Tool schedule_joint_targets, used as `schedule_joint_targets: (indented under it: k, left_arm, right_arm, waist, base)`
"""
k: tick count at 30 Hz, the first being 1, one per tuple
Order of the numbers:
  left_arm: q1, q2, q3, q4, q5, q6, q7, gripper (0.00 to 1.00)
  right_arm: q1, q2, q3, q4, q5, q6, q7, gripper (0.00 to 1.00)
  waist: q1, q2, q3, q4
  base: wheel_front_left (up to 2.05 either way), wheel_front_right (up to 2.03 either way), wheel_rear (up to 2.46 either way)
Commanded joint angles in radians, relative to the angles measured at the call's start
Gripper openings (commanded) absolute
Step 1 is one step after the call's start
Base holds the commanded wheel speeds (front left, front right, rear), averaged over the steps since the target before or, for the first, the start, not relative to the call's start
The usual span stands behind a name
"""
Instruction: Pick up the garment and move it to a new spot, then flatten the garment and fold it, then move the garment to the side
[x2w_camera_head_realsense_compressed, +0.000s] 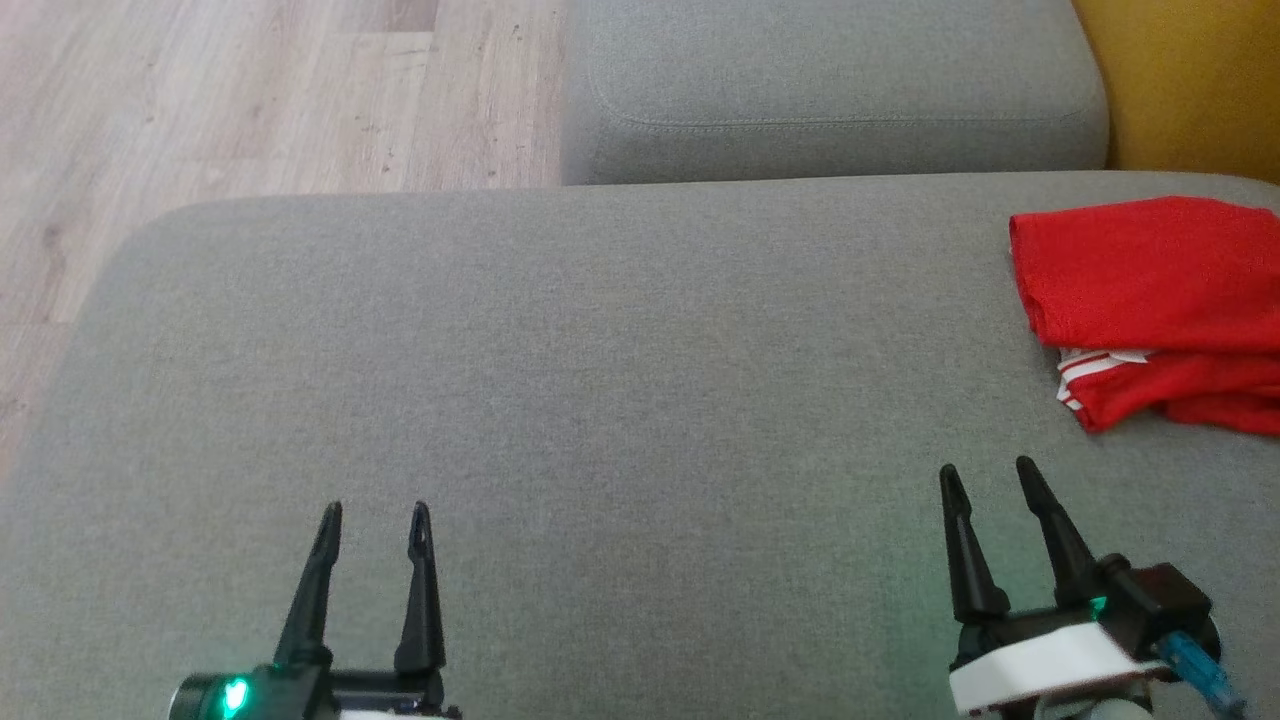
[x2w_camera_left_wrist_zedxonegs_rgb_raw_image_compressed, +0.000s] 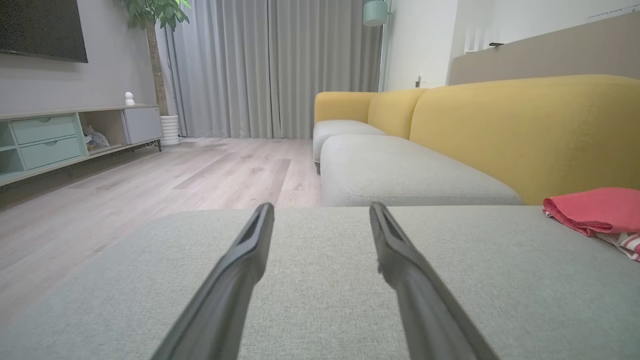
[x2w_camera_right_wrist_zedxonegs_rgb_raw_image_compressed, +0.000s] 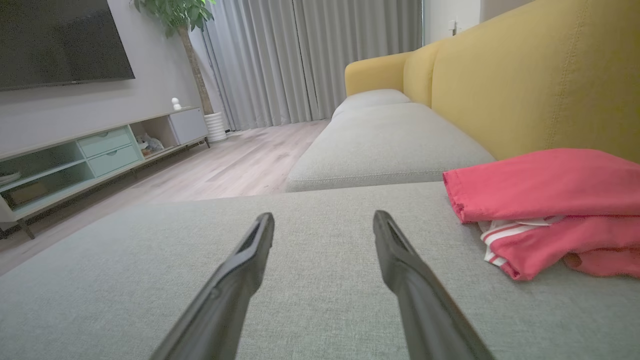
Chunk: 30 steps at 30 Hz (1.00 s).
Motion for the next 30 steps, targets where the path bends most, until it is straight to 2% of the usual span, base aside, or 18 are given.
schedule_joint_targets:
  k: [1, 5, 30]
  left_arm:
    - [0.002, 0.0, 0.0, 0.004, 0.0, 0.001, 0.0, 0.0]
    - [0.008, 0.0, -0.004, 0.02, -0.017, -0.001, 0.001, 0.0]
    - [-0.052, 0.018, 0.033, 0.066, -0.343, -0.04, 0.059, 0.0]
  right_arm:
    - [0.0, 0.0, 0.001, 0.004, 0.0, 0.0, 0.0, 0.0]
    - [0.003, 0.0, 0.003, 0.019, 0.016, 0.0, 0.002, 0.0]
    - [-0.041, -0.017, -0.019, 0.032, 0.326, 0.0, 0.06, 0.0]
  waist:
    - [0.0, 0.0, 0.001, 0.0]
    - [0.0, 0.0, 0.001, -0.001]
    - [0.0, 0.0, 0.004, -0.014]
  base:
    - [0.0, 0.0, 0.0]
    - [0.0, 0.0, 0.0]
    - [0.0, 0.0, 0.0]
